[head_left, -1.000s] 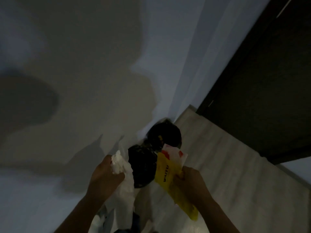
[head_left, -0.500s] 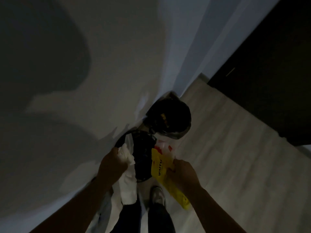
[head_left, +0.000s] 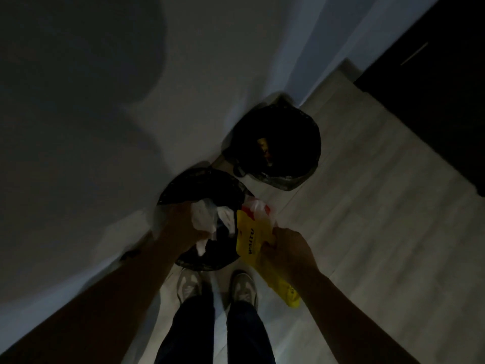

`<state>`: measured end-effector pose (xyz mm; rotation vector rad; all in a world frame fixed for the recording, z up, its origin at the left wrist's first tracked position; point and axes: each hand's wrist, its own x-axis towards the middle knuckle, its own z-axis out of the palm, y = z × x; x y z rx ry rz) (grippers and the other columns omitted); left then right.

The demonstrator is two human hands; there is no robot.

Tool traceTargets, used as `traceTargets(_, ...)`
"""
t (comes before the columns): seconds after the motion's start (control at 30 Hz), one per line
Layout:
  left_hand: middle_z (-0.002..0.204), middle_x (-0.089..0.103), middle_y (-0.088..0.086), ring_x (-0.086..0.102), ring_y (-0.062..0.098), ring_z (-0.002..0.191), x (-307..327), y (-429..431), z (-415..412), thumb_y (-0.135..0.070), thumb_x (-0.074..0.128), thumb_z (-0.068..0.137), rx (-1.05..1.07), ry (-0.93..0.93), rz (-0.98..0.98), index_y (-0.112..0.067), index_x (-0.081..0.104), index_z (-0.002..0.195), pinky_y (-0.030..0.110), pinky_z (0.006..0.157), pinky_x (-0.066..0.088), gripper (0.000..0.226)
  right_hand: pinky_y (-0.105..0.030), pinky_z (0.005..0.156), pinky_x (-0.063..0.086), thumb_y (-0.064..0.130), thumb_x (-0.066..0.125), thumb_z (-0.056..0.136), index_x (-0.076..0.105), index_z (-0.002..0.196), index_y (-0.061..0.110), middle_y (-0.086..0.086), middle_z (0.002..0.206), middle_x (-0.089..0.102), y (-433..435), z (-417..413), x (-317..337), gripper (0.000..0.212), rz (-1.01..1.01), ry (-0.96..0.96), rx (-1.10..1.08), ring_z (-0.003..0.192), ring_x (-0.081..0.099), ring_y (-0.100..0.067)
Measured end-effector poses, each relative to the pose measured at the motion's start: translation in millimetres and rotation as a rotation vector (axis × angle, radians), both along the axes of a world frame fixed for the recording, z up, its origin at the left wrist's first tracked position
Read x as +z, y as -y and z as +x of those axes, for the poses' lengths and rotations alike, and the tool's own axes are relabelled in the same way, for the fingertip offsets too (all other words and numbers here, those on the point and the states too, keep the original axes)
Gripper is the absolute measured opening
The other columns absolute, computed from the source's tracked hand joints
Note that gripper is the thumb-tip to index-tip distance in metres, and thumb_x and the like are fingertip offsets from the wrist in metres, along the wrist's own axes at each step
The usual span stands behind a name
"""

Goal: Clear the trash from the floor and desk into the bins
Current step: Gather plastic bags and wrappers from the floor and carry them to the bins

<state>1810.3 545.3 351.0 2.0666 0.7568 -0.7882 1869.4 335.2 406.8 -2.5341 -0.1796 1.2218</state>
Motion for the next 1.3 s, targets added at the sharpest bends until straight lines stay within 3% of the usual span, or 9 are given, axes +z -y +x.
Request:
traceTargets(0.1,0.146,0.038,0.016,0.034,0.03,0.136,-10.1,-5.0,-6.1,-0.028,0.081,0.071,0.025,0.016,-0.009,-0.007,0.031,0.143,0.036,0.111,0.029,0.09,-0.025,0.068,0.038,0.024,0.051,0.09,0.059,0.097,0.011,0.002,0.082,0.05,-5.1,2.9,-10.8,0.016,-0.011,-0.034,0.033,0.079,0.05,-0.016)
traceTargets(0.23,0.125,0.056,0.019,0.052,0.034,0.118,-9.1,-9.4,-13.9,-0.02,0.066,0.085,0.002,-0.057,0.03,-0.003,0.049,0.129,0.036,0.094,0.042,0.049,-0.026,0.076,0.042,0.025,0.052,0.09,0.056,0.112,0.012,-0.006,0.108,0.059,-20.9,4.0,-25.6,0.027,-0.066,-0.098,0.075,0.097,0.058,-0.022)
traceTargets(0.43,0.104,0.065,0.015,0.061,0.032,0.102,-10.1,-27.5,-45.5,-0.009,0.064,0.082,-0.02,-0.036,0.077,-0.005,0.063,0.105,0.036,0.087,0.048,0.024,-0.036,0.09,0.045,0.029,0.054,0.09,0.046,0.128,0.014,-0.009,0.126,0.054,-64.6,1.5,-42.8,0.042,-0.093,-0.126,0.135,0.114,0.053,-0.026)
traceTargets(0.57,0.101,0.062,0.008,0.059,0.028,0.101,-5.3,-41.8,-58.1,-0.014,0.064,0.08,-0.106,-0.047,0.125,-0.01,0.06,0.105,0.03,0.078,0.044,0.025,-0.045,0.099,0.043,0.036,0.064,0.084,0.024,0.145,0.018,-0.014,0.136,0.041,-84.9,-4.3,-49.5,0.075,-0.082,-0.057,0.177,0.124,0.043,-0.033)
traceTargets(0.8,0.119,0.06,0.009,0.058,0.023,0.109,18.5,-43.6,-59.2,-0.015,0.064,0.083,-0.092,-0.086,0.134,-0.008,0.057,0.117,0.026,0.08,0.044,0.035,-0.038,0.099,0.043,0.024,0.063,0.086,0.042,0.136,0.015,-0.011,0.134,0.046,-77.0,-15.5,-31.8,0.054,-0.022,0.054,0.31,0.124,0.045,-0.028)
traceTargets(1.0,0.096,0.066,0.017,0.063,0.034,0.094,42.0,-36.9,-65.6,-0.037,0.051,0.069,-0.086,0.003,0.1,-0.012,0.067,0.092,0.043,0.082,0.051,0.037,-0.033,0.099,0.041,0.026,0.054,0.092,0.043,0.133,0.011,-0.011,0.131,0.048,-60.4,-20.5,-5.4,0.045,-0.003,0.078,0.396,0.122,0.046,-0.026)
traceTargets(1.07,0.105,0.065,0.017,0.06,0.035,0.102,45.1,-30.4,-66.1,-0.024,0.059,0.078,-0.118,0.011,0.136,-0.014,0.066,0.098,0.038,0.085,0.048,0.024,-0.032,0.101,0.038,0.029,0.052,0.093,0.039,0.137,0.011,-0.011,0.135,0.045,-58.3,-21.7,-2.3,0.049,-0.019,0.064,0.427,0.125,0.043,-0.025)
traceTargets(1.13,0.119,0.061,0.017,0.055,0.034,0.113,47.4,-21.7,-66.0,-0.01,0.059,0.086,-0.122,-0.006,0.148,-0.004,0.061,0.116,0.034,0.091,0.042,0.031,-0.032,0.102,0.037,0.03,0.051,0.094,0.039,0.137,0.01,-0.011,0.136,0.044,-55.3,-23.1,-1.3,0.049,-0.04,0.055,0.446,0.126,0.043,-0.025)
traceTargets(1.3,0.12,0.06,0.014,0.056,0.029,0.112,50.1,-14.4,-77.4,-0.014,0.061,0.085,-0.104,-0.017,0.126,-0.005,0.057,0.119,0.031,0.092,0.044,0.035,-0.032,0.096,0.04,0.028,0.052,0.093,0.044,0.132,0.008,-0.013,0.134,0.048,-48.5,-27.2,9.6,0.045,-0.05,0.05,0.444,0.123,0.047,-0.028)
